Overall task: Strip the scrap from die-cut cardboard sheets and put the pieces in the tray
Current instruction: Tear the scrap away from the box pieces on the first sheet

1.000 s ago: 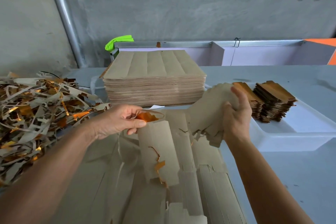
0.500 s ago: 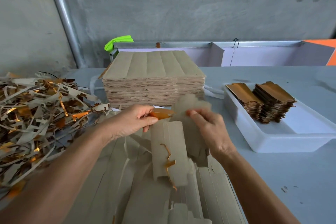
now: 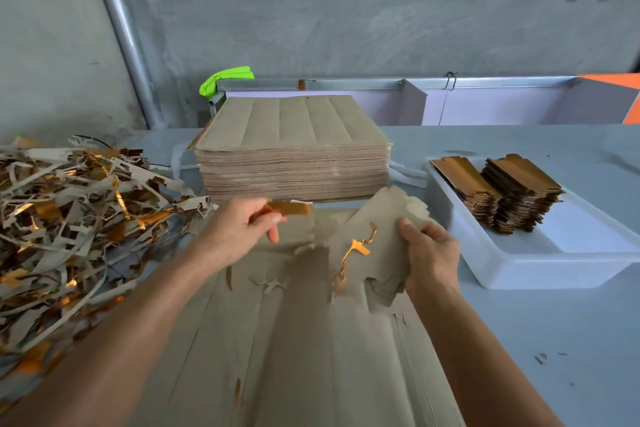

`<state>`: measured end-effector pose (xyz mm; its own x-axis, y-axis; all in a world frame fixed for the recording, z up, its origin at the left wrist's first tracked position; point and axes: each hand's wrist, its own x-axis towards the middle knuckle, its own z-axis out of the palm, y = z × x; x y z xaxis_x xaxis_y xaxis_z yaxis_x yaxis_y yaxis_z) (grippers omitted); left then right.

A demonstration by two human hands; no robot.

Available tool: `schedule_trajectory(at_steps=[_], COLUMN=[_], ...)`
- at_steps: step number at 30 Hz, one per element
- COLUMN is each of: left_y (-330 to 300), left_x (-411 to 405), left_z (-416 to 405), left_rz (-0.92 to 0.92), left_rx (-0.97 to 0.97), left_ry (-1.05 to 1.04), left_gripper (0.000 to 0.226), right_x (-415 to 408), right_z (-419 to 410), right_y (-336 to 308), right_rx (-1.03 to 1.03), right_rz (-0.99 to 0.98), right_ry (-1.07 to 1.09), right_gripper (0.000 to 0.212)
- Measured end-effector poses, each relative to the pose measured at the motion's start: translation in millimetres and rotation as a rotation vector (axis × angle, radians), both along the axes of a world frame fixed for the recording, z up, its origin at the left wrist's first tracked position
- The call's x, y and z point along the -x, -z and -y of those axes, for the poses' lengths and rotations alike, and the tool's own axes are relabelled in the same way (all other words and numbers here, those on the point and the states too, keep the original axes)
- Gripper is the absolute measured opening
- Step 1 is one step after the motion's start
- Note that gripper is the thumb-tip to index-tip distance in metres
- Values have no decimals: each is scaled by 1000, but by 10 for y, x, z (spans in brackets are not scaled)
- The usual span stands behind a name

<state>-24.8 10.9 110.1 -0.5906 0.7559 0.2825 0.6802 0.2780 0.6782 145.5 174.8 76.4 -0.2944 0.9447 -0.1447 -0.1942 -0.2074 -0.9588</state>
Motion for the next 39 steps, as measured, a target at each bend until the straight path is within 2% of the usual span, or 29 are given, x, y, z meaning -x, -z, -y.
schedule_trajectory(at_steps=[2, 3, 6, 8, 10, 12, 14, 17, 19, 22, 24, 26, 29, 32, 35, 39], left_y=[1, 7, 96, 196, 331, 417, 476, 505, 497, 418, 361, 317, 272, 262, 305, 361], left_x=[-126, -187, -346, -424, -453, -440, -407, -293, -203, -128, -96, -71, -39, -47, -77, -99], left_z=[0, -30, -178, -270, -321, -338, -315, -225, -165, -91, -36, 15, 50, 64, 80, 71], left_rz=[67, 84, 57, 81, 156, 321, 462, 341, 266, 237, 312, 396, 422, 418, 414, 422], left_rx=[45, 84, 224, 234, 153, 59, 9, 140, 207, 209, 143, 25, -92, -101, -80, -138], left_ry=[88, 117, 132, 111, 87, 110, 199, 192, 179, 107, 69, 38, 6, 15, 46, 37], left_gripper=[6, 14, 63, 90, 97, 90, 73, 31, 12, 13, 14, 15, 14, 11, 6, 10], right_x=[23, 44, 120, 153, 180, 191, 176, 107, 56, -23, -67, -95, -97, -74, -45, 2], right_z=[12, 36, 129, 181, 221, 250, 249, 139, 8, -185, -258, -263, -162, -96, -46, 160], right_y=[-15, -24, -56, -84, -113, -129, -124, -140, -165, -168, -115, -40, 61, 95, 105, 174], right_rx=[-3, -16, -35, -40, -11, 7, -4, -29, -55, -178, -329, -493, -644, -707, -851, -1050], right_rz=[-31, -46, -111, -169, -225, -262, -266, -241, -211, -119, 55, 263, 346, 380, 551, 728], right_ry=[4, -8, -65, -100, -129, -155, -157, -95, -11, 126, 135, 73, -111, -276, -339, -428], right_gripper=[19, 19, 18, 21, 23, 22, 22, 28, 28, 19, 14, 8, 28, 34, 29, 29])
